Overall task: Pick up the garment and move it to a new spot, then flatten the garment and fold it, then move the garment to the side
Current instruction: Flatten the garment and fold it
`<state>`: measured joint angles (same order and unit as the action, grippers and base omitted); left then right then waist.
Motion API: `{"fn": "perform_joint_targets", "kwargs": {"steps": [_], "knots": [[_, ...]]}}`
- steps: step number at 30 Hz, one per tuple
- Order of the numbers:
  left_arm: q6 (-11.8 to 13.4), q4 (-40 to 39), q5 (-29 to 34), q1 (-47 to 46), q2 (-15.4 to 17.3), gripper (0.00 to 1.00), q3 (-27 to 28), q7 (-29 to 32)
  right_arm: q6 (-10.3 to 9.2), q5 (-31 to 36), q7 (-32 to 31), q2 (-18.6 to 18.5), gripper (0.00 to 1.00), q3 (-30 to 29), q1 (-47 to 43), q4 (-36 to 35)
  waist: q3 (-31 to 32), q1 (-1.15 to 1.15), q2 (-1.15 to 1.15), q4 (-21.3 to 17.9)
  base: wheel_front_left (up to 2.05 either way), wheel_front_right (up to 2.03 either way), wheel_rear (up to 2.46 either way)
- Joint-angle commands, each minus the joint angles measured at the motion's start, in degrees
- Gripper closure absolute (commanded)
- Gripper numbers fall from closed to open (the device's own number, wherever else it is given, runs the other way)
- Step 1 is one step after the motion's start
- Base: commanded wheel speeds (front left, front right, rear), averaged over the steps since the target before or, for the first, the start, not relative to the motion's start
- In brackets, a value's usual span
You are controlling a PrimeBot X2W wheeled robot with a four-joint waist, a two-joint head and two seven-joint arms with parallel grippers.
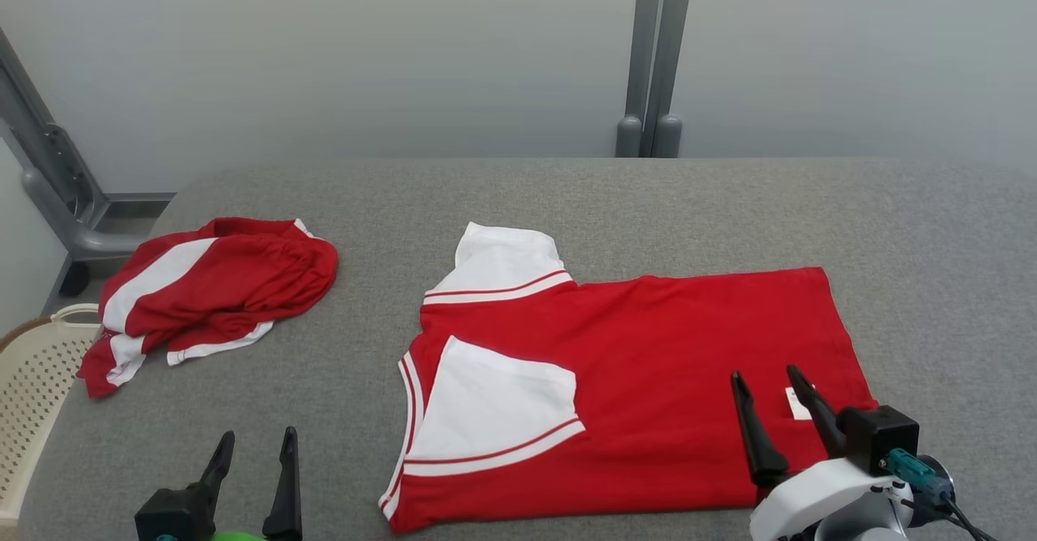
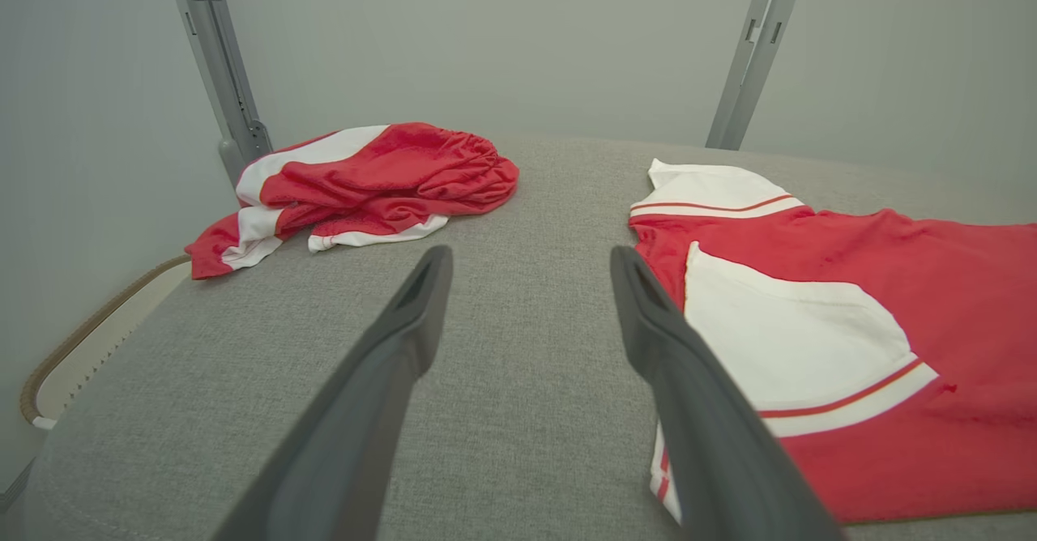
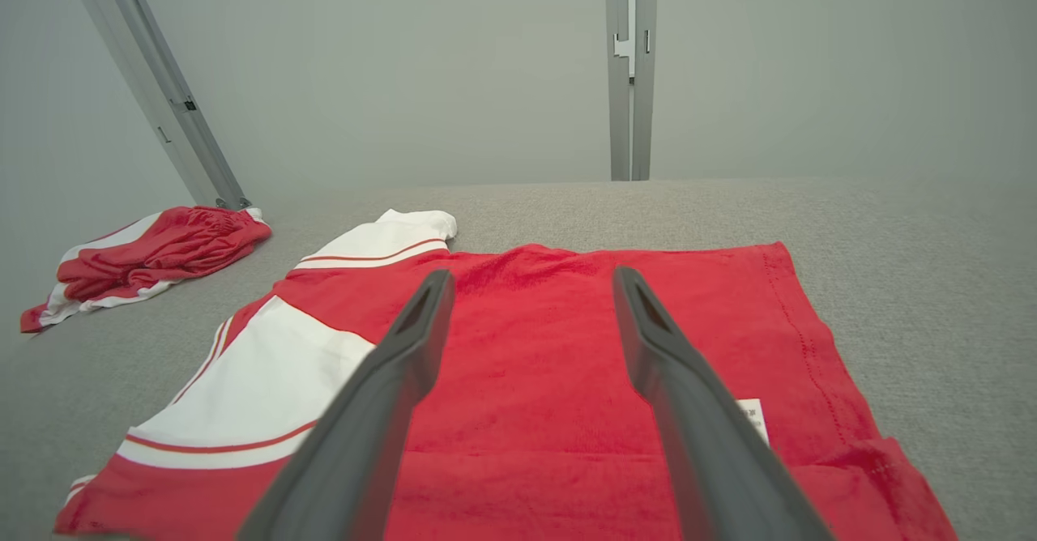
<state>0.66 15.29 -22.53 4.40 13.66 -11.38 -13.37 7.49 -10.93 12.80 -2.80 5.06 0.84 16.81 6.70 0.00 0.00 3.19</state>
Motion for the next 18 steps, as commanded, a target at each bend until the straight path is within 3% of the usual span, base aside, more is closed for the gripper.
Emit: {"fn": "perform_joint_targets", "kwargs": {"steps": [1, 18], "knots": [[-0.2, 0.2, 0.4, -0.9, 0.4, 0.00, -0.2, 0.0, 0.00, -0.1, 0.6, -0.2, 0.00, -0.2, 0.3, 0.4, 0.0, 0.00, 0.00, 0.1, 0.00, 0.00, 0.00], [0.1, 0.9, -0.8, -2.2, 0.8, 0.00, -0.7, 0.8, 0.00, -2.1, 0.4, -0.2, 0.00, -1.4, 2.5, 2.3, -1.6, 0.00, 0.00, -1.7, 0.00, 0.00, 0.00]]}}
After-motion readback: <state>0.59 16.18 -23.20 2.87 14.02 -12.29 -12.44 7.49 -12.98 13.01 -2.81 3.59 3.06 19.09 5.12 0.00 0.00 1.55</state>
